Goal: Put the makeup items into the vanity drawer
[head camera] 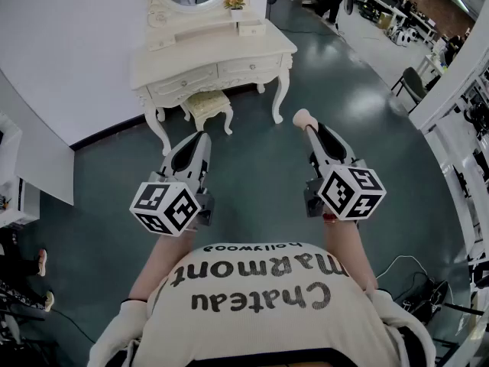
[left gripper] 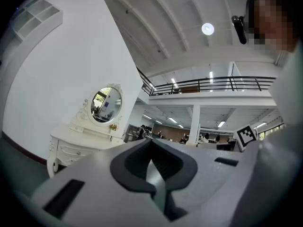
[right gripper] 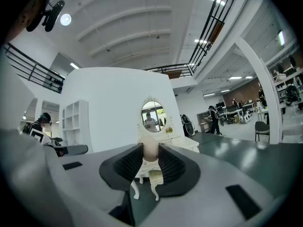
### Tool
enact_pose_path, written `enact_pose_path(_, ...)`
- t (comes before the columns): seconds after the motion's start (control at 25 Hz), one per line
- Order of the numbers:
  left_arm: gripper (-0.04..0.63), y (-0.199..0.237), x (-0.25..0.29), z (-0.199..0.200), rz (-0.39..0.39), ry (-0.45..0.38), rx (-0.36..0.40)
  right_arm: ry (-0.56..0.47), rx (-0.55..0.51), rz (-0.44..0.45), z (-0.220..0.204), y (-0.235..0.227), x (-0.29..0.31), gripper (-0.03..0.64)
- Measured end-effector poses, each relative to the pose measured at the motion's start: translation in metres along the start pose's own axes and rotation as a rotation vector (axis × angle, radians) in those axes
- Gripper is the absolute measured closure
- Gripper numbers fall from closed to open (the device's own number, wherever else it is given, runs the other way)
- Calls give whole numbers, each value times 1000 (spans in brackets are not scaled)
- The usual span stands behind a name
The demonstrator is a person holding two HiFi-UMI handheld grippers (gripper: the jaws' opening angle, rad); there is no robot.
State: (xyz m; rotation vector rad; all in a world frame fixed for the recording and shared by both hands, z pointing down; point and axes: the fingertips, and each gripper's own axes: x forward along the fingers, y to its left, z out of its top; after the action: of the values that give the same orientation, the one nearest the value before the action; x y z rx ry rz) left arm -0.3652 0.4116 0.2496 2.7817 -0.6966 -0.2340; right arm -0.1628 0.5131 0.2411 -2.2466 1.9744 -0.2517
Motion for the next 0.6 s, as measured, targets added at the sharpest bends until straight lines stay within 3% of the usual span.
enact_pose_path(0.44,588,21,8,9,-31,-7,-6,-13,60,2,-2,7,18,499)
enact_pose_path(0.6,588,28,11,6,-52,-2,-9,-48,128,5,-3,8,22,495)
